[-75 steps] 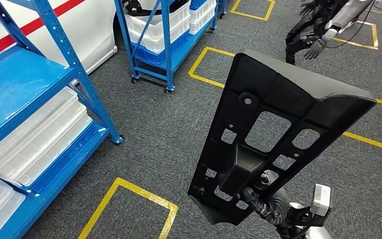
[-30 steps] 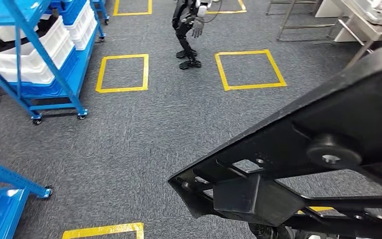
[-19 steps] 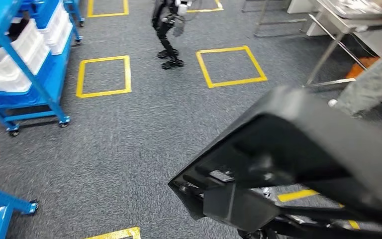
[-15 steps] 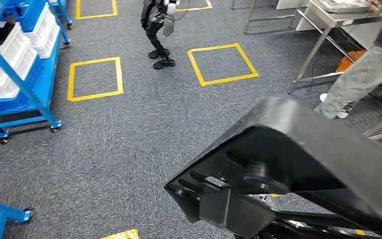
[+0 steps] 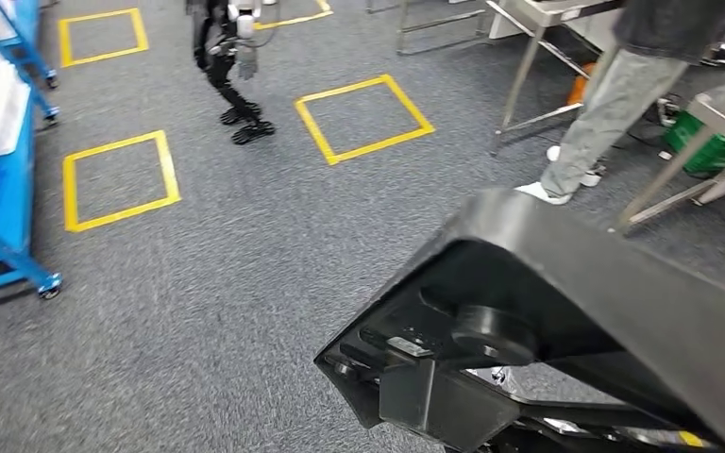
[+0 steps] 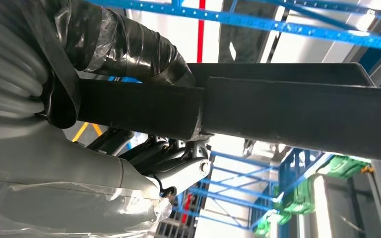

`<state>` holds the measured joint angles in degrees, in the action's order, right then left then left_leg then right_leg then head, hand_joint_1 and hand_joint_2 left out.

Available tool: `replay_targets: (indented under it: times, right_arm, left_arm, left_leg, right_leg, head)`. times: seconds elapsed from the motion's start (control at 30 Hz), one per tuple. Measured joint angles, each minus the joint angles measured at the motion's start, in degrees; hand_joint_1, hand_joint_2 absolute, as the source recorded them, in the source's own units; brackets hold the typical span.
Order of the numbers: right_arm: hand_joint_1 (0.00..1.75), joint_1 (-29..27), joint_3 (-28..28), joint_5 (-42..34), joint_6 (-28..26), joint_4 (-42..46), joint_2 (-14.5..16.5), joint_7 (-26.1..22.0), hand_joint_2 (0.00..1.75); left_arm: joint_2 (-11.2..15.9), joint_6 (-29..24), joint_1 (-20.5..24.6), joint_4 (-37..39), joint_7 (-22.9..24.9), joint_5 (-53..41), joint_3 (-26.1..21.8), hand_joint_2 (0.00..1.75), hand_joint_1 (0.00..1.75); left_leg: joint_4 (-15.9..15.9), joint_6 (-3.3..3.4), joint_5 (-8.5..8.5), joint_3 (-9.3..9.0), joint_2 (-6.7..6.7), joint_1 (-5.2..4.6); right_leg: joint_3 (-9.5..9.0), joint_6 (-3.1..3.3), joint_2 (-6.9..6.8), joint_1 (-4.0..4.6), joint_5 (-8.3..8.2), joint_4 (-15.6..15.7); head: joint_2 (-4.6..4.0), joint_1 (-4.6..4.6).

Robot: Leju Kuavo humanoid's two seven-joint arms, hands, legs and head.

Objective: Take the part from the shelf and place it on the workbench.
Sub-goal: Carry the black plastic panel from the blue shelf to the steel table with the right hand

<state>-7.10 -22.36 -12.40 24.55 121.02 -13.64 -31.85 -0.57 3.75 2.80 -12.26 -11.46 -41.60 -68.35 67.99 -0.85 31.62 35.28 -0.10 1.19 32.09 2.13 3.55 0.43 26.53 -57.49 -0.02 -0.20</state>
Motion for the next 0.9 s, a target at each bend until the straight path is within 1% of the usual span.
replay_targets:
  times: [0.03, 0.07, 0.1, 0.13, 0.17, 0.2, 0.23, 0.27, 0.3, 0.33, 0.37, 0.4, 0.43, 0.47, 0.5, 0.53, 0.57, 0.6, 0.63, 0.7, 0.73, 0.8, 0.83, 0.87, 0.9]
  right_arm:
    - [1.75, -0.02, -0.03, -0.25, 0.01, -0.01, 0.00, 0.07, 1.75]
    - [1.75, -0.01, -0.07, -0.54, 0.02, -0.01, 0.00, 0.20, 1.75]
    - [1.75, -0.03, -0.10, -0.80, 0.03, -0.02, 0.00, 0.39, 1.75]
    - [1.75, -0.11, -0.15, -1.01, 0.04, -0.03, 0.00, 0.61, 1.75]
    - [1.75, -0.21, -0.19, -1.15, 0.04, -0.04, 0.00, 0.81, 1.75]
    - [1.75, -0.35, -0.21, -1.23, 0.04, -0.05, -0.02, 0.93, 1.75]
    - [1.75, -0.44, -0.22, -1.29, 0.04, -0.07, -0.04, 0.99, 1.75]
    - [1.75, -0.45, -0.23, -1.35, 0.05, -0.07, -0.07, 1.01, 1.75]
    - [1.75, -0.43, -0.24, -1.39, 0.06, -0.07, -0.09, 1.01, 1.75]
    - [1.75, -0.42, -0.27, -1.42, 0.07, -0.08, -0.10, 1.01, 1.75]
    - [1.75, -0.42, -0.31, -1.45, 0.08, -0.10, -0.11, 1.01, 1.75]
    - [1.75, -0.46, -0.33, -1.46, 0.08, -0.15, -0.11, 1.01, 1.75]
    - [1.75, -0.51, -0.36, -1.47, 0.08, -0.20, -0.11, 1.02, 1.75]
    - [1.75, -0.54, -0.37, -1.48, 0.11, -0.25, -0.11, 1.03, 1.75]
    - [1.75, -0.55, -0.39, -1.48, 0.18, -0.27, -0.11, 1.04, 1.75]
    - [1.75, -0.55, -0.45, -1.46, 0.25, -0.27, -0.11, 1.06, 1.75]
    - [1.75, -0.50, -0.55, -1.41, 0.32, -0.27, -0.11, 1.10, 1.75]
    - [1.75, -0.45, -0.70, -1.33, 0.36, -0.25, -0.11, 1.14, 1.75]
    - [1.75, -0.40, -0.84, -1.26, 0.37, -0.24, -0.11, 1.18, 1.75]
    - [1.75, -0.36, -1.02, -1.18, 0.37, -0.22, -0.11, 1.21, 1.75]
    - [1.75, -0.37, -1.03, -1.18, 0.37, -0.22, -0.11, 1.21, 1.75]
    - [1.75, -0.58, -1.13, -1.09, 0.37, -0.22, -0.11, 1.23, 1.75]
    - [1.75, -0.73, -1.26, -1.01, 0.50, -0.16, -0.17, 1.24, 1.75]
    - [1.75, -0.86, -1.44, -0.90, 0.65, -0.10, -0.23, 1.25, 1.75]
    - [1.75, -0.94, -1.66, -0.81, 0.80, -0.04, -0.29, 1.25, 1.75]
  left_arm:
    - [-0.04, 0.02, 0.05, 0.00, -0.09, -0.02, 0.00, 0.00, 0.00]
    - [-0.10, 0.03, 0.08, 0.00, -0.16, -0.04, -0.01, 0.00, 0.00]
    - [-0.16, 0.02, 0.08, 0.00, -0.20, -0.07, -0.01, 0.00, 0.00]
    - [-0.21, 0.01, 0.09, 0.00, -0.24, -0.10, -0.02, 0.00, 0.00]
    - [-0.25, 0.00, 0.13, 0.00, -0.26, -0.13, -0.02, 0.00, 0.00]
    - [-0.31, -0.01, 0.20, 0.00, -0.26, -0.16, -0.02, 0.00, 0.00]
    - [-0.36, -0.01, 0.31, 0.00, -0.27, -0.18, -0.02, 0.00, 0.00]
    - [-0.42, -0.03, 0.36, 0.00, -0.30, -0.18, -0.02, 0.00, 0.00]
    - [-0.46, -0.05, 0.32, 0.00, -0.31, -0.19, -0.02, 0.00, 0.00]
    - [-0.46, -0.07, 0.21, 0.00, -0.33, -0.20, -0.03, 0.00, 0.00]
    - [-0.46, -0.10, 0.09, 0.00, -0.35, -0.21, -0.03, 0.00, 0.00]
    - [-0.46, -0.12, -0.01, 0.00, -0.35, -0.22, -0.04, 0.00, 0.00]
    - [-0.46, -0.13, -0.03, 0.00, -0.35, -0.23, -0.06, 0.00, 0.00]
    - [-0.46, -0.14, 0.01, 0.00, -0.35, -0.23, -0.07, 0.00, 0.00]
    - [-0.49, -0.15, 0.07, 0.00, -0.36, -0.24, -0.08, 0.00, 0.00]
    - [-0.55, -0.13, 0.13, 0.00, -0.42, -0.25, -0.09, 0.00, 0.00]
    - [-0.64, -0.10, 0.16, 0.00, -0.51, -0.28, -0.09, 0.00, 0.00]
    - [-0.72, -0.05, 0.18, 0.00, -0.63, -0.33, -0.10, 0.00, 0.00]
    - [-0.78, -0.01, 0.18, 0.00, -0.74, -0.37, -0.10, 0.00, 0.00]
    - [-0.81, 0.05, 0.19, 0.00, -0.83, -0.40, -0.11, 0.00, 0.00]
    - [-0.81, 0.05, 0.19, 0.00, -0.83, -0.40, -0.12, 0.00, 0.00]
    - [-0.90, 0.08, 0.27, 0.00, -0.86, -0.43, -0.13, 0.00, 0.00]
    - [-0.99, 0.14, 0.35, 0.01, -0.91, -0.49, -0.13, 0.00, 0.00]
    - [-1.09, 0.21, 0.40, 0.01, -0.96, -0.61, -0.13, 0.00, 0.00]
    - [-1.17, 0.28, 0.36, 0.02, -1.00, -0.73, -0.13, 0.00, 0.00]
  left_leg:
    - [-3.61, -0.16, -1.69, -1.57, -1.14, 0.20]
    - [-6.63, -0.09, -2.79, -2.87, -2.30, 0.34]
    - [-8.51, 0.08, -3.21, -3.68, -3.19, 0.36]
    - [-9.21, 0.41, -3.04, -4.02, -3.67, 0.25]
    - [-9.52, 0.87, -3.19, -4.14, -3.28, 0.10]
    - [-9.76, 1.29, -3.38, -4.24, -2.65, 0.06]
    - [-10.02, 1.73, -3.57, -4.37, -2.07, 0.08]
    - [-10.24, 2.13, -3.72, -4.42, -1.42, 0.12]
    - [-10.39, 2.46, -3.78, -4.45, -0.73, 0.12]
    - [-10.42, 2.66, -3.74, -4.46, -0.02, 0.00]
    - [-10.42, 2.78, -3.66, -4.45, 0.72, -0.13]
    - [-10.41, 2.82, -3.58, -4.46, 1.46, -0.23]
    - [-10.41, 2.82, -3.48, -4.50, 2.18, -0.31]
    - [-10.40, 2.79, -3.35, -4.62, 2.86, -0.36]
    - [-10.41, 2.73, -3.21, -4.83, 3.48, -0.40]
    - [-10.44, 2.63, -3.04, -5.09, 4.03, -0.44]
    - [-10.44, 2.44, -2.83, -5.33, 4.55, -0.54]
    - [-10.45, 2.22, -2.66, -5.52, 5.02, -0.61]
    - [-10.46, 2.02, -2.53, -5.61, 5.36, -0.67]
    - [-10.47, 1.82, -2.43, -5.65, 5.72, -0.69]
    - [-10.47, 1.81, -2.42, -5.65, 5.75, -0.70]
    - [-10.61, 1.57, -2.30, -5.94, 6.41, -0.67]
    - [-9.73, 1.26, -1.58, -5.76, 5.52, -0.62]
    - [-7.73, 0.94, -0.29, -5.01, 4.33, -0.54]
    - [-4.45, 0.67, 1.44, -3.52, 2.76, -0.49]
  right_leg:
    - [0.06, -0.35, 0.71, -0.15, 0.26, -0.40]
    - [0.26, -0.73, 1.40, -0.25, 0.50, -0.87]
    - [0.49, -1.12, 2.00, -0.32, 0.59, -1.14]
    - [0.72, -1.53, 2.59, -0.39, 0.53, -1.17]
    - [0.93, -1.92, 3.17, -0.49, 0.37, -1.08]
    - [1.00, -2.23, 3.34, -0.59, 0.25, -0.93]
    - [1.18, -2.53, 2.55, -0.60, 0.47, -1.22]
    - [1.84, -2.79, 1.13, -0.56, 1.35, -2.58]
    - [3.00, -3.02, -0.57, -0.56, 2.84, -5.10]
    - [4.75, -3.26, -2.13, -0.60, 4.73, -8.69]
    - [6.76, -3.43, -2.84, -0.71, 6.50, -12.64]
    - [8.36, -3.52, -3.08, -0.80, 7.50, -15.70]
    - [9.14, -3.53, -3.19, -0.83, 7.46, -17.05]
    - [8.69, -3.42, -3.32, -0.81, 6.24, -15.99]
    - [7.09, -3.18, -3.72, -0.71, 4.23, -12.79]
    - [4.90, -2.77, -4.84, -0.45, 2.25, -8.49]
    - [2.93, -2.34, -6.04, -0.05, 0.89, -4.68]
    - [1.64, -1.89, -6.98, 0.34, 0.23, -2.11]
    - [1.11, -1.57, -7.64, 0.66, 0.21, -0.98]
    - [1.14, -1.32, -7.37, 0.84, 0.32, -0.88]
    - [1.15, -1.31, -7.33, 0.85, 0.32, -0.88]
    - [1.24, -1.10, -6.62, 0.92, 0.34, -0.84]
    - [1.00, -0.77, -5.88, 0.72, 0.15, -0.45]
    - [0.75, -0.39, -5.01, 0.51, -0.03, -0.07]
    - [0.48, -0.07, -4.21, 0.27, -0.22, 0.29]
  head:
    - [0.00, 0.00]
    - [0.00, 0.01]
    - [0.00, 0.02]
    - [0.00, 0.03]
    - [0.00, 0.03]
    - [0.00, 0.03]
    - [0.00, 0.04]
    - [0.00, 0.03]
    - [0.00, 0.04]
    - [-0.01, 0.04]
    - [0.00, 0.04]
    - [0.01, 0.04]
    - [0.01, 0.04]
    - [0.01, 0.04]
    - [0.00, 0.04]
    - [0.00, 0.04]
    - [0.00, 0.05]
    - [0.00, 0.04]
    - [0.00, 0.04]
    - [0.00, 0.02]
    - [0.00, 0.03]
    - [-0.01, 0.03]
    - [0.00, 0.03]
    - [0.00, 0.02]
    - [-0.01, 0.02]
